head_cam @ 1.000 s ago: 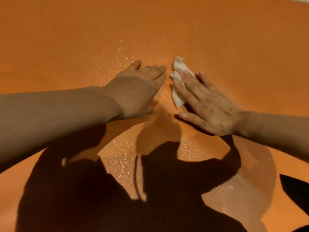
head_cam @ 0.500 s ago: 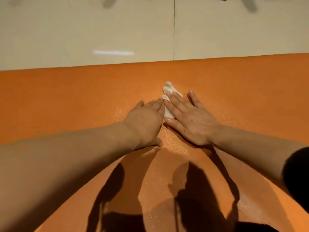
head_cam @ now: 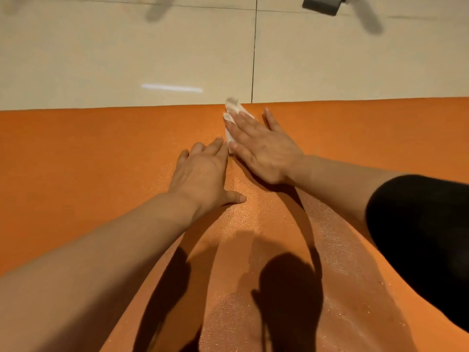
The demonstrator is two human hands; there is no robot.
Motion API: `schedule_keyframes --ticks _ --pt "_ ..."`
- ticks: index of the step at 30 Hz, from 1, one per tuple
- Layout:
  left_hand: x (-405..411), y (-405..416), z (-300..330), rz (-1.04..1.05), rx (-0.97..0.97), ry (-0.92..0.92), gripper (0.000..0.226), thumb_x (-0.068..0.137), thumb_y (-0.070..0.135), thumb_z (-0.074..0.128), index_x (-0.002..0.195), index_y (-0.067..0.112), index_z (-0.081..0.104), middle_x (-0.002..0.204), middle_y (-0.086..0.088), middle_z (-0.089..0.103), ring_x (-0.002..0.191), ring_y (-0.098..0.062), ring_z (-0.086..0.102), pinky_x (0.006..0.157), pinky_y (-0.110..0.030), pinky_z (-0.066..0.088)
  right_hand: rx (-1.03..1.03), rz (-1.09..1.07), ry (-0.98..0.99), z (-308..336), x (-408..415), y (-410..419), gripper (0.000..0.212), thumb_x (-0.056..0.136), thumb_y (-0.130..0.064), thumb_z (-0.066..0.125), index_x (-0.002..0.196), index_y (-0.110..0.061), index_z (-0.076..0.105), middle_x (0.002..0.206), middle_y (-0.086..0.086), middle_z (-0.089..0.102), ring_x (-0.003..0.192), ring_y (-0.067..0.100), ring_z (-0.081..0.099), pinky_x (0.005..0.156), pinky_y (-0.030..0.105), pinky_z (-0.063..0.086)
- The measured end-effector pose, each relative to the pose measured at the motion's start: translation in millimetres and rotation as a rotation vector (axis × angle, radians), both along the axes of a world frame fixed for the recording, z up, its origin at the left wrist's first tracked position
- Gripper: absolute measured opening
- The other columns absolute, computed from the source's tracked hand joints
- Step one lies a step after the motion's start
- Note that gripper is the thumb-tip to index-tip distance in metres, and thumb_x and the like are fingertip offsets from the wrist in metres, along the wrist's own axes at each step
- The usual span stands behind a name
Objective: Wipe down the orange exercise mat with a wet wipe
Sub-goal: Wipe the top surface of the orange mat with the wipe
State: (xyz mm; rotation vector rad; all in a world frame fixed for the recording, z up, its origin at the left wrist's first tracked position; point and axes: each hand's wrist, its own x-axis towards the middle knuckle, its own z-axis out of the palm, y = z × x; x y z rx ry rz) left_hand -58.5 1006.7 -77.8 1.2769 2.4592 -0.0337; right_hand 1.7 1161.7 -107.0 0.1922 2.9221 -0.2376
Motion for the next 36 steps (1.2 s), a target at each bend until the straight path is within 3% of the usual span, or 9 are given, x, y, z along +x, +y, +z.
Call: schedule_keyframes --ticks 7,16,23,28,32,36 --pt "4.0 4.1 -2.3 0.006 -0.023 0.054 0.12 0.066 0.074 0.064 0.154 0.012 0.012 0.161 -0.001 0.01 0.146 -0.022 0.006 0.118 -0.051 0.004 -0.037 -0.121 -0.02 0.3 -29.6 3.7 0.055 0.104 -0.037 0.008 0.156 -0.019 -0.001 0.163 0.0 -0.006 0.149 0.012 -0.009 0.117 0.048 -0.016" --pt "15.6 16.3 -5.2 0.022 -0.053 0.044 0.125 0.064 0.076 0.061 0.153 0.007 0.005 0.162 -0.007 0.001 0.148 -0.022 -0.002 0.117 -0.053 0.002 0.08 -0.239 -0.04 0.7 24.0 54.1 0.057 0.104 -0.04 0.007 0.156 -0.017 -0.002 0.163 0.004 0.0 0.15 0.013 -0.004 0.116 0.046 -0.02" --pt "16.1 15.4 -6.2 0.032 -0.095 -0.007 0.123 0.069 0.075 0.058 0.154 0.01 -0.004 0.162 -0.005 -0.011 0.148 -0.022 -0.006 0.116 -0.056 0.002 0.06 -0.425 0.018 -5.8 18.6 35.7 0.061 0.103 -0.041 0.01 0.155 -0.01 0.003 0.163 0.009 -0.002 0.15 0.019 -0.005 0.117 0.043 -0.016" --pt "14.5 14.0 -6.6 0.025 -0.102 0.008 0.122 0.072 0.076 0.056 0.153 0.012 -0.008 0.161 -0.005 -0.013 0.149 -0.02 -0.007 0.116 -0.054 -0.003 -0.048 -0.22 -0.004 -1.9 -11.0 4.6 0.058 0.104 -0.041 0.01 0.155 -0.015 0.0 0.162 0.006 -0.009 0.149 0.017 -0.01 0.119 0.041 -0.014" --pt "13.9 14.4 -3.9 0.014 -0.153 0.001 0.12 0.073 0.077 0.053 0.153 0.012 -0.009 0.16 -0.005 -0.017 0.148 -0.019 -0.01 0.116 -0.053 -0.005 -0.05 -0.033 -0.026 4.7 6.8 26.6 0.058 0.103 -0.043 0.007 0.155 -0.022 -0.003 0.162 -0.002 -0.011 0.149 0.011 -0.01 0.118 0.042 -0.017" --pt "15.9 2.4 1.1 -0.02 -0.161 0.006 0.113 0.078 0.075 0.051 0.154 0.013 -0.007 0.161 -0.004 -0.014 0.149 -0.018 -0.008 0.116 -0.056 -0.004 0.04 -0.116 -0.023 3.3 70.3 57.4 0.068 0.094 -0.053 -0.001 0.155 -0.025 -0.006 0.163 -0.001 -0.009 0.148 0.011 -0.011 0.117 0.039 -0.018"
